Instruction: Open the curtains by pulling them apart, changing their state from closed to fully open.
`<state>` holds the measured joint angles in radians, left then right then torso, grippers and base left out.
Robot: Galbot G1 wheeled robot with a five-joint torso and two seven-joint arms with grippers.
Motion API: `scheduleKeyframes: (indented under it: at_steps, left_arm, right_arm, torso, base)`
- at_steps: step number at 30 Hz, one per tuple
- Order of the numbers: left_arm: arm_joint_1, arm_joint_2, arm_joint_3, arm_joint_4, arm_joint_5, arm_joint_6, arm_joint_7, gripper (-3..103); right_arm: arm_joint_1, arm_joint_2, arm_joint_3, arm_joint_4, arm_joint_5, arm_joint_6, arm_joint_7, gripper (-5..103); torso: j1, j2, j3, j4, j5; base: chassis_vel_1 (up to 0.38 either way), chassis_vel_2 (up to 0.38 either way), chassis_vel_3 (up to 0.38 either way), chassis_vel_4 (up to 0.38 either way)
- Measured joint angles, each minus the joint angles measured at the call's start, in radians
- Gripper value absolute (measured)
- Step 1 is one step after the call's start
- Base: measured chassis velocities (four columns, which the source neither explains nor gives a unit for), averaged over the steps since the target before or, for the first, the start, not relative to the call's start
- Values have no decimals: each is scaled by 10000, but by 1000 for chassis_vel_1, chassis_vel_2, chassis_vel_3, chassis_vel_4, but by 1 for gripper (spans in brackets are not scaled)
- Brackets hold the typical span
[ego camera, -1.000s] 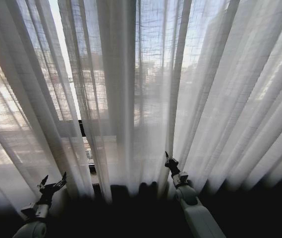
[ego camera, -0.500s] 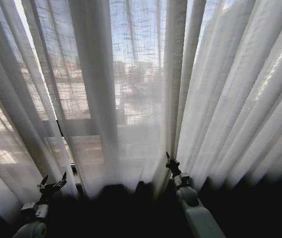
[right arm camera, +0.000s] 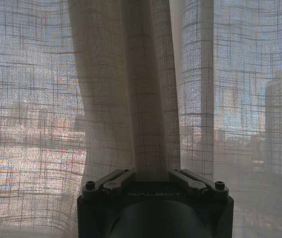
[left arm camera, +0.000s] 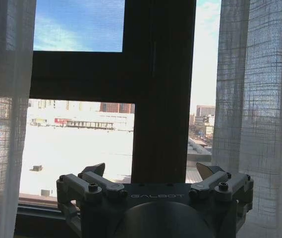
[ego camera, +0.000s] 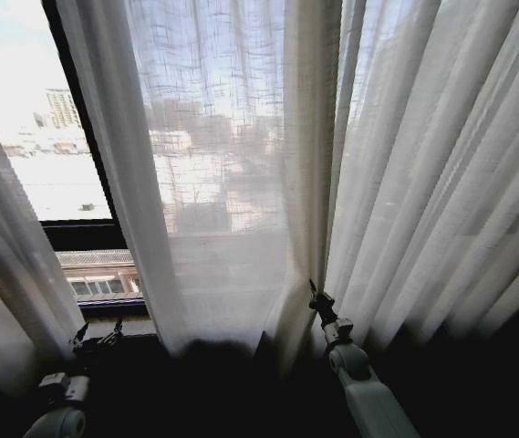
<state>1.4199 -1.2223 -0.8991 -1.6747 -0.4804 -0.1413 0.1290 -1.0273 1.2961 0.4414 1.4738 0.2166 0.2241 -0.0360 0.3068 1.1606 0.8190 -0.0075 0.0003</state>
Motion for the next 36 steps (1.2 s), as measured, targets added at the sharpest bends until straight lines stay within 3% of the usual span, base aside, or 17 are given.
scheduleKeyframes:
  at_steps: [36]
  left_arm:
    - [0,0,0,0,0,0,0,100]
  right_arm:
    - [-53,38,98,-117,14,189,-241,0]
  torso:
    - [3,0,0,1,-3]
  base:
    - [-359,-347,356,354]
